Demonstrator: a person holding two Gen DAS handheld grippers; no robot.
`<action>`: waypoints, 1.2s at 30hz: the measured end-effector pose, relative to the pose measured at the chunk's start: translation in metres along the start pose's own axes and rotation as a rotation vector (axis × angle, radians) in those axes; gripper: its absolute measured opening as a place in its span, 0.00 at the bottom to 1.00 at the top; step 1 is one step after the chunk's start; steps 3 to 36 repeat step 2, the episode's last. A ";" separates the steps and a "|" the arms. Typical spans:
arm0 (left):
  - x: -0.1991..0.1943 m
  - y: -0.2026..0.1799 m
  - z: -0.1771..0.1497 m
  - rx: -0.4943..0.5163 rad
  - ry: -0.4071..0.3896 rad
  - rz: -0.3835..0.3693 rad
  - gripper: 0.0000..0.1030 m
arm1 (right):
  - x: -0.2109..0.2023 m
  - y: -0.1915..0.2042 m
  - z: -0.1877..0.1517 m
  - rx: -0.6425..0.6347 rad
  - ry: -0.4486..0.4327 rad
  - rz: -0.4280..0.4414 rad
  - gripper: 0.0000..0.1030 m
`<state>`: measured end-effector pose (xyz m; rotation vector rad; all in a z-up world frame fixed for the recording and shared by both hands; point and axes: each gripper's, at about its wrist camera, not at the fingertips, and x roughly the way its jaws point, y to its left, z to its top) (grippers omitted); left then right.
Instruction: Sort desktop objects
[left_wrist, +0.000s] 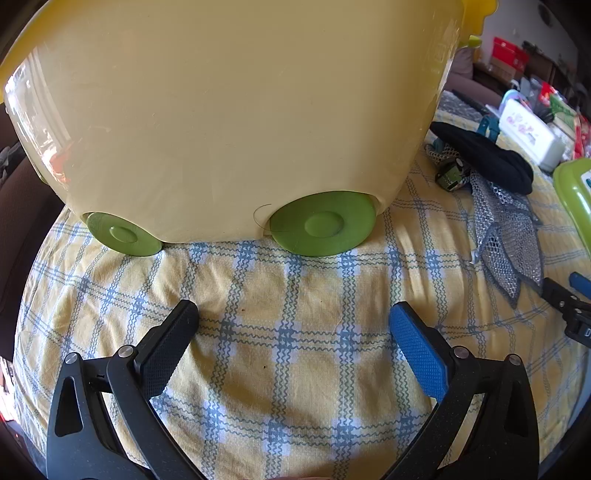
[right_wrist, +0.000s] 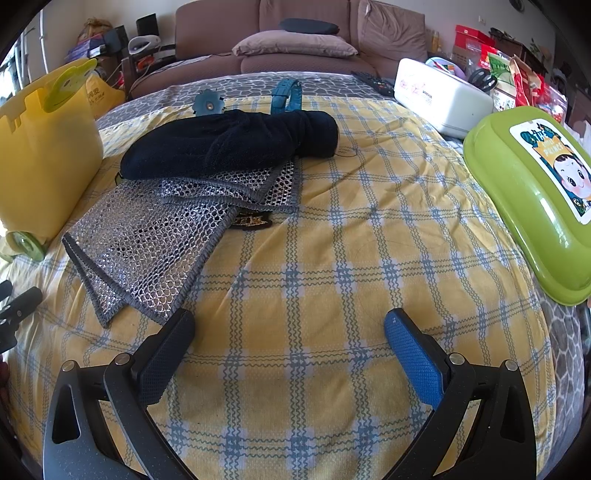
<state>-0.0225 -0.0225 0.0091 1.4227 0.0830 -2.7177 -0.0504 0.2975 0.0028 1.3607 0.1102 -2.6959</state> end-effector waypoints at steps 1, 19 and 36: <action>0.000 0.000 0.000 0.000 0.000 0.000 1.00 | 0.000 0.000 0.000 0.000 0.000 0.000 1.00; 0.000 0.000 0.000 0.000 0.000 0.000 1.00 | 0.000 0.000 0.000 0.000 0.000 0.000 1.00; 0.000 0.000 0.000 0.000 0.000 0.000 1.00 | 0.000 0.000 0.000 0.000 0.000 0.000 1.00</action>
